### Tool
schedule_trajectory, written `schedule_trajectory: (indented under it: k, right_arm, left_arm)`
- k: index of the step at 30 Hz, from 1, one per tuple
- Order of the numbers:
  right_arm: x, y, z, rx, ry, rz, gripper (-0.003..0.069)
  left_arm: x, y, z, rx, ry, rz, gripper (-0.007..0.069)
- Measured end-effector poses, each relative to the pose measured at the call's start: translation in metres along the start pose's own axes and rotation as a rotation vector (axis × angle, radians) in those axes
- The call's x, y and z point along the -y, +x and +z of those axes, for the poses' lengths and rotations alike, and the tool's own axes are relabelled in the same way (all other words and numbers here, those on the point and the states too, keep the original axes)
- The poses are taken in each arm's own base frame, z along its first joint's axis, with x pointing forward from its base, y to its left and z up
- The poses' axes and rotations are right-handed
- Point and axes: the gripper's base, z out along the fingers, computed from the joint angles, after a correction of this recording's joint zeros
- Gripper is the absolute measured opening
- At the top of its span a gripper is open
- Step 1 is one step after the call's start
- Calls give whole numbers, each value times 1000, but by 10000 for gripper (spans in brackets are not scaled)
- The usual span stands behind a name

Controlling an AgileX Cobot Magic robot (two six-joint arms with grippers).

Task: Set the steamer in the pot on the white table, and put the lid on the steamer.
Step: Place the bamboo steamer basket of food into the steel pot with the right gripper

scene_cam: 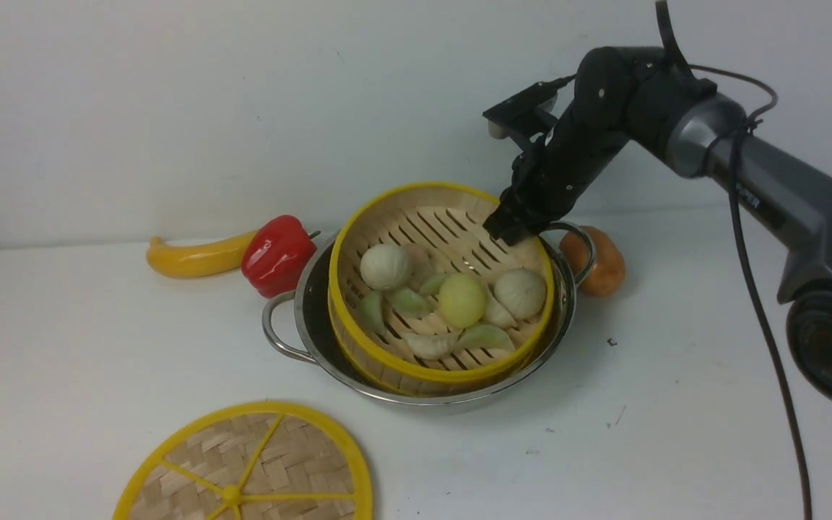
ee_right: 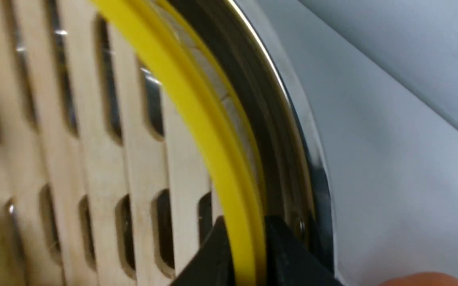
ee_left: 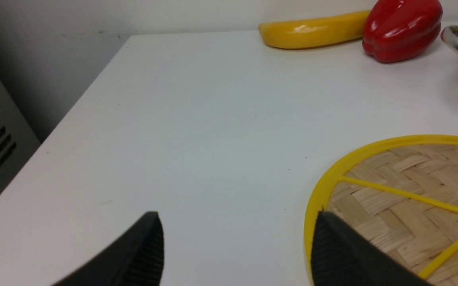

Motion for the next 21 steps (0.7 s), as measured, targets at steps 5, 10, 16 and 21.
schedule_trajectory:
  k: [5, 10, 16, 21]
  right_arm:
    - [0, 1, 0, -17, 1, -7, 283]
    - [-1, 1, 0, -17, -8, -4, 356]
    - [-3, -3, -11, 8, -11, -18, 368]
    - [-4, -7, -22, 25, 4, -32, 325]
  left_arm:
    - [0, 0, 0, 0, 0, 0, 461]
    - [0, 0, 0, 0, 0, 0, 461]
    - [0, 0, 0, 0, 0, 0, 461]
    - [0, 0, 0, 0, 0, 0, 461]
